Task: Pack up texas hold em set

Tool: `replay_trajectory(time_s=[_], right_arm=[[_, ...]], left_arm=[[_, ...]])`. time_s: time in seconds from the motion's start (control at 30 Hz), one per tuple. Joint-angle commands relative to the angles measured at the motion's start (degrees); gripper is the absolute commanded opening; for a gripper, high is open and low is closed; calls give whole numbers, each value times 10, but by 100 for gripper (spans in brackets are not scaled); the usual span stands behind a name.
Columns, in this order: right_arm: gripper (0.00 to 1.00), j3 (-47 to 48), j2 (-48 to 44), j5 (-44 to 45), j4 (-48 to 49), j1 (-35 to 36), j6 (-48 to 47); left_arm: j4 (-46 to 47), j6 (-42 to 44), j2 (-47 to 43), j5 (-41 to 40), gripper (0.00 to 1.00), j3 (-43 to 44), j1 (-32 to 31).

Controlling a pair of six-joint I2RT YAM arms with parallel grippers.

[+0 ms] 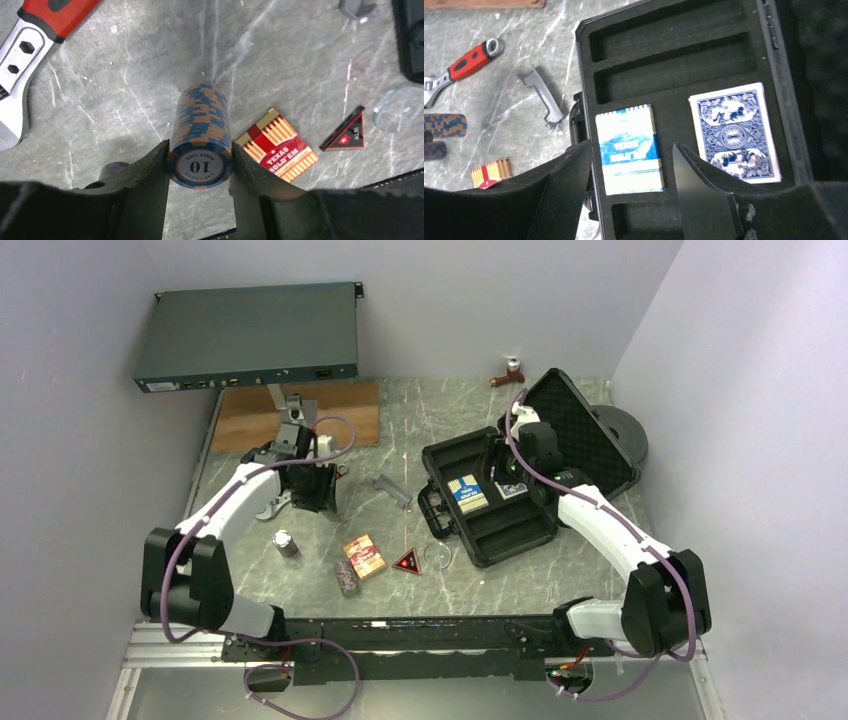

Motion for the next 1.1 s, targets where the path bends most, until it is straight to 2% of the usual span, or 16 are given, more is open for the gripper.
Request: replay_trajectory(time_s=[0.0, 0.27, 0.37, 0.53, 0.6, 0.87, 1.07], right_arm=[[63, 16, 10, -70, 37, 8, -18], [65, 34, 4, -82, 54, 70, -62], [75, 38, -4, -88, 72, 97, -86], [83, 35, -17, -61, 118, 149, -123], [98, 30, -18, -61, 148, 166, -136], [100, -14, -27, -94, 245, 239, -230], [100, -33, -20, -143, 265, 283, -294]], left_arm=[[20, 7, -65, 46, 0, -17, 1], [27, 2, -124, 34, 0, -40, -6], [26, 2, -139, 3, 0, -42, -17], [28, 0, -168, -24, 0, -45, -28], [31, 0, -180, -32, 0, -47, -30], [55, 1, -234, -21, 0, -59, -35], [91, 4, -281, 38, 0, -73, -38]])
